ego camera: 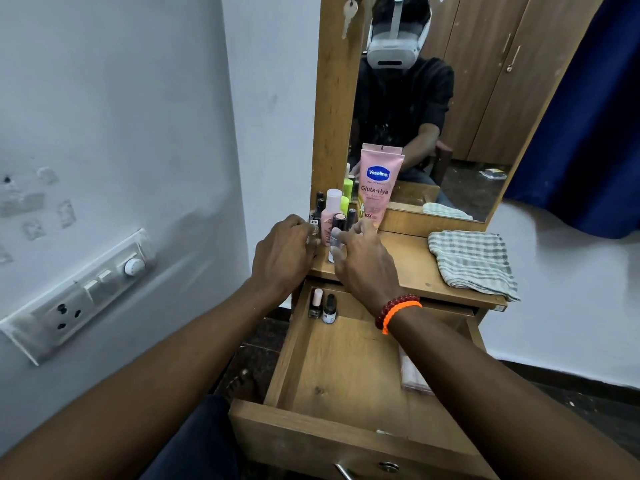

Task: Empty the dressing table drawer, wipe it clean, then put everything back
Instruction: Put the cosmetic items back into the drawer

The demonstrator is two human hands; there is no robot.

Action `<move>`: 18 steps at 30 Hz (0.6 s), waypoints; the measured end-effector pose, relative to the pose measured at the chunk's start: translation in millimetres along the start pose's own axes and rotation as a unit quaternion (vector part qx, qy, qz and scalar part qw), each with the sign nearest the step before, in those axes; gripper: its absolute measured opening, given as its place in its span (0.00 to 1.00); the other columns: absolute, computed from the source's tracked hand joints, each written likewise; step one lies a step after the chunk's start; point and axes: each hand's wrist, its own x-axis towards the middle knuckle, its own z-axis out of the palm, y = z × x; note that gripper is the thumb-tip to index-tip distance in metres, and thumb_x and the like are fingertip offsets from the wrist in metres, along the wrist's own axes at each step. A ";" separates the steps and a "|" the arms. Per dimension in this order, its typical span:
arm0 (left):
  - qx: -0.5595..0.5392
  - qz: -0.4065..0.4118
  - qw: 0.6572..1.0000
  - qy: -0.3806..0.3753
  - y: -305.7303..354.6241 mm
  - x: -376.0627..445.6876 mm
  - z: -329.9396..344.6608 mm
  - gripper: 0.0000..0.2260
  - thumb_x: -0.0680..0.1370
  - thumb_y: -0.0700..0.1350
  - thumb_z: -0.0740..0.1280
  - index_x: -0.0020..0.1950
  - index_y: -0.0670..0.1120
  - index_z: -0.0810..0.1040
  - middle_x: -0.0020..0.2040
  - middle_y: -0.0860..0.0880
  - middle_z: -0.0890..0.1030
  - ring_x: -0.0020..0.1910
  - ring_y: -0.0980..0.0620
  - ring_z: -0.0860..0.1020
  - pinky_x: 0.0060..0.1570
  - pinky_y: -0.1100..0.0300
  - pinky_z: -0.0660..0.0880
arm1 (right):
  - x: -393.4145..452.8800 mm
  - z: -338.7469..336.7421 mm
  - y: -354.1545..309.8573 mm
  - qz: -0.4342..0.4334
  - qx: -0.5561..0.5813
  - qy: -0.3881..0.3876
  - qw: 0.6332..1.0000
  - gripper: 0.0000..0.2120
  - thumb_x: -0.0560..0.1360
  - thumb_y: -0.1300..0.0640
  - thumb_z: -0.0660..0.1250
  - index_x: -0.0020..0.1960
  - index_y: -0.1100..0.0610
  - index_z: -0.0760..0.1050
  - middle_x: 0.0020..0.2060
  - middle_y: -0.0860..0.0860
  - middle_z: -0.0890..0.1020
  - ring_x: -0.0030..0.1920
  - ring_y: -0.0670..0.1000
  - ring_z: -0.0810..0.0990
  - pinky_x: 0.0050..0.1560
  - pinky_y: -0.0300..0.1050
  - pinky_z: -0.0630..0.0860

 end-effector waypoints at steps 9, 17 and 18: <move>-0.111 0.004 0.994 0.019 10.6 -17.8 -18.1 0.08 0.76 0.48 0.72 0.54 0.49 0.82 0.48 0.51 0.84 0.46 0.52 0.80 0.43 0.56 0.76 | -15.0 -14.8 3.0 -0.002 0.096 0.054 0.994 0.05 0.77 0.57 0.72 0.51 0.57 0.82 0.44 0.51 0.83 0.46 0.49 0.80 0.46 0.47 0.80; -0.139 0.018 0.977 -0.163 5.9 -62.7 6.6 0.05 0.76 0.40 0.71 0.41 0.48 0.83 0.36 0.52 0.84 0.35 0.57 0.82 0.39 0.51 0.82 | -69.9 7.5 16.1 0.066 0.115 -0.046 0.990 0.04 0.75 0.56 0.74 0.43 0.55 0.84 0.38 0.48 0.83 0.40 0.45 0.81 0.40 0.51 0.82; -0.135 0.009 0.975 -0.177 4.0 -65.3 11.2 0.06 0.76 0.40 0.70 0.40 0.49 0.83 0.35 0.52 0.83 0.34 0.57 0.82 0.38 0.50 0.82 | -73.4 11.4 17.0 0.074 0.113 -0.058 0.989 0.04 0.75 0.57 0.74 0.42 0.55 0.84 0.38 0.48 0.84 0.39 0.45 0.81 0.40 0.51 0.82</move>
